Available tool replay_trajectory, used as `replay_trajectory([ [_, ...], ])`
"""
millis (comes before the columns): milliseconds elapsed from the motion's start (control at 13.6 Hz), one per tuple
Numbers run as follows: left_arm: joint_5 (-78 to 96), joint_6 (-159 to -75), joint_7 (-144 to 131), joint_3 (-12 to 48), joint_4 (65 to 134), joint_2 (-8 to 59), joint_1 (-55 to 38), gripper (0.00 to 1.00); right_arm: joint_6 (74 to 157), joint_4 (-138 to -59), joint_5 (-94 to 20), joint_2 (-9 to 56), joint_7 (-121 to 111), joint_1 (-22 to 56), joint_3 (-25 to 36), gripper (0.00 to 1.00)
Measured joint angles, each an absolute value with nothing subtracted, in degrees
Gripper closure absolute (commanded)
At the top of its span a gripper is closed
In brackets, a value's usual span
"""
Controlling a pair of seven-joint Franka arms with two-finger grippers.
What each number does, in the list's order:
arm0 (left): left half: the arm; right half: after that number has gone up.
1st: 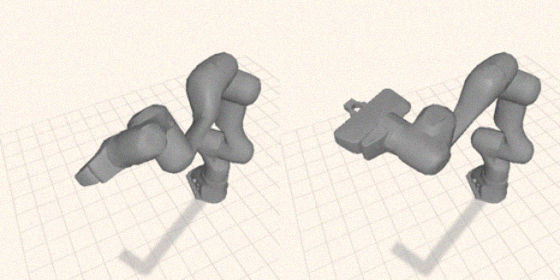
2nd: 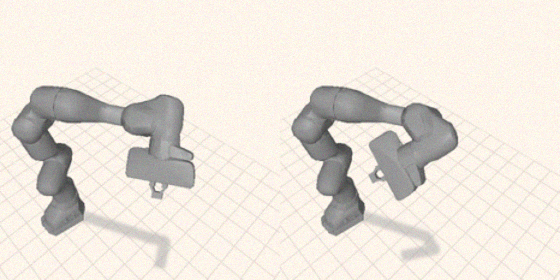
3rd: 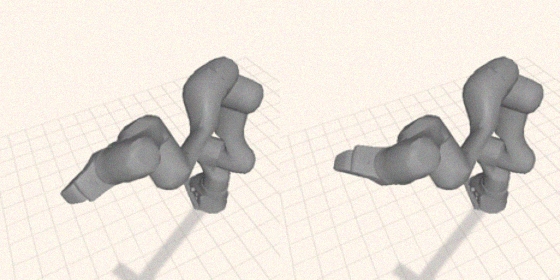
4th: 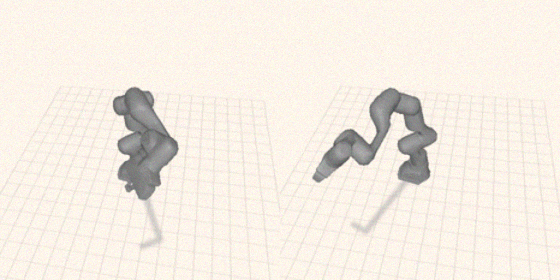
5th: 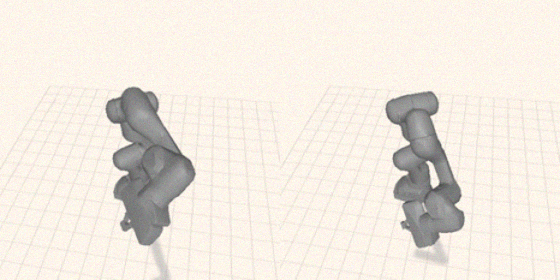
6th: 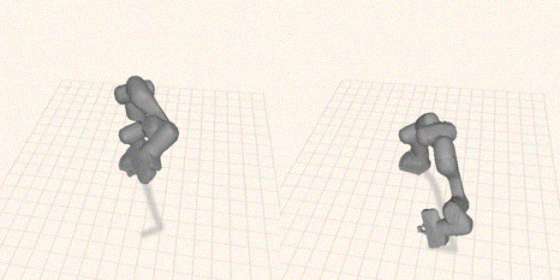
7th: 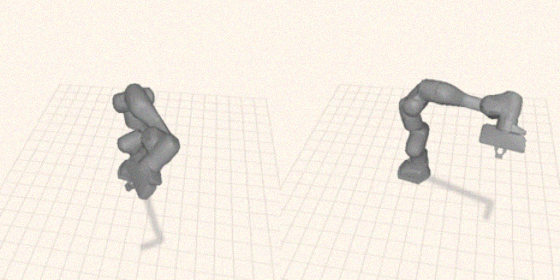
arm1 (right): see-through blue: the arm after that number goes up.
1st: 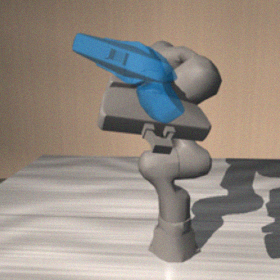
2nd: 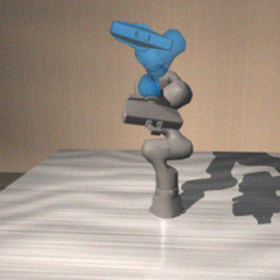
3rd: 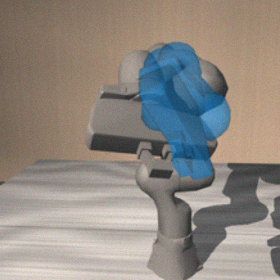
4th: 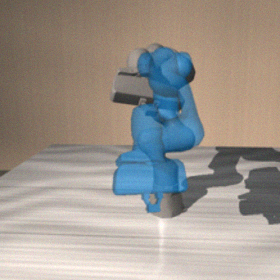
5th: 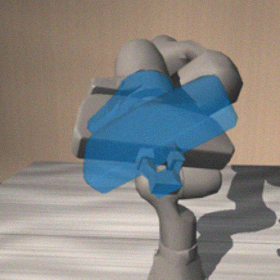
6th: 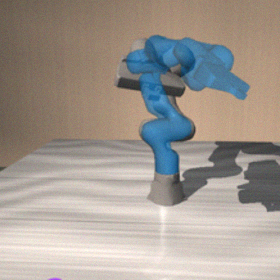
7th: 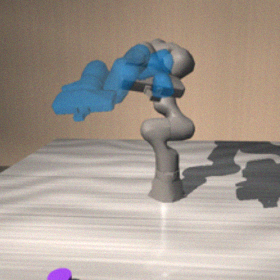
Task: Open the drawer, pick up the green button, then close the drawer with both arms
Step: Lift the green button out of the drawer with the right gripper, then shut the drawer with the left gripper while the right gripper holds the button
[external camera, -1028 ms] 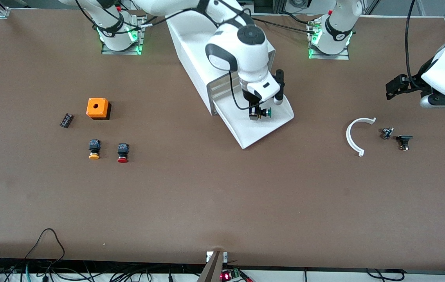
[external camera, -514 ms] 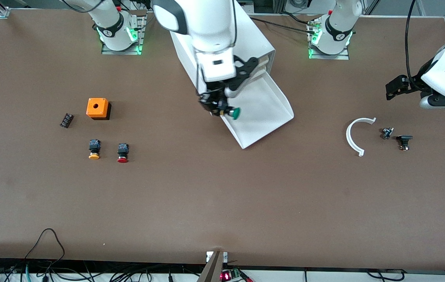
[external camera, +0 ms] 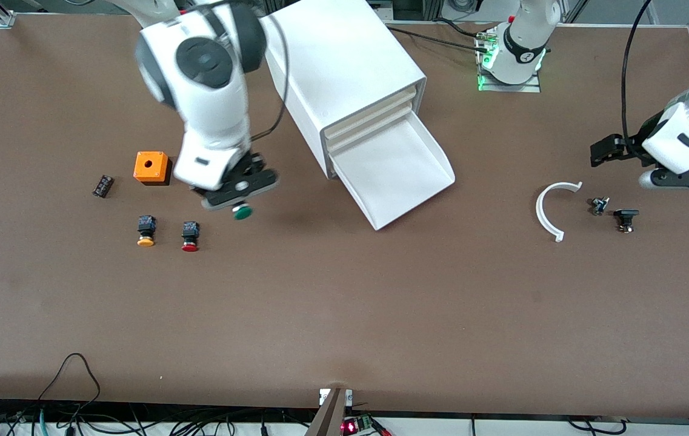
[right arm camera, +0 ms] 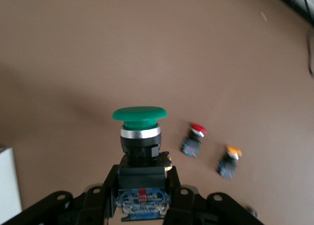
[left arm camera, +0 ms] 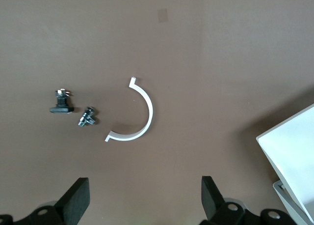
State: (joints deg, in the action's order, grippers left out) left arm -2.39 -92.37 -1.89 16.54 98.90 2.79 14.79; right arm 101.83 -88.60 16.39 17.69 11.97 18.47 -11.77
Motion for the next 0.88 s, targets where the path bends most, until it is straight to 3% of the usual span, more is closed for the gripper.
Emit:
replay_trajectory([
  [587,-1.3,-91.5,-10.5,16.7,99.4,6.7,14.1,0.0,86.1,-89.6,5.2,8.7,5.3,-3.1,-11.7,0.94],
  [734,-0.9,-99.1,-18.5,16.8,102.8,8.8,12.7,0.0,81.7,-88.4,3.2,7.3,2.7,-6.3,-11.7,0.94],
  [881,0.0,-112.4,-26.9,17.0,109.6,11.6,9.8,0.0,79.1,-87.2,3.1,6.9,-0.9,-6.8,-10.6,0.94],
])
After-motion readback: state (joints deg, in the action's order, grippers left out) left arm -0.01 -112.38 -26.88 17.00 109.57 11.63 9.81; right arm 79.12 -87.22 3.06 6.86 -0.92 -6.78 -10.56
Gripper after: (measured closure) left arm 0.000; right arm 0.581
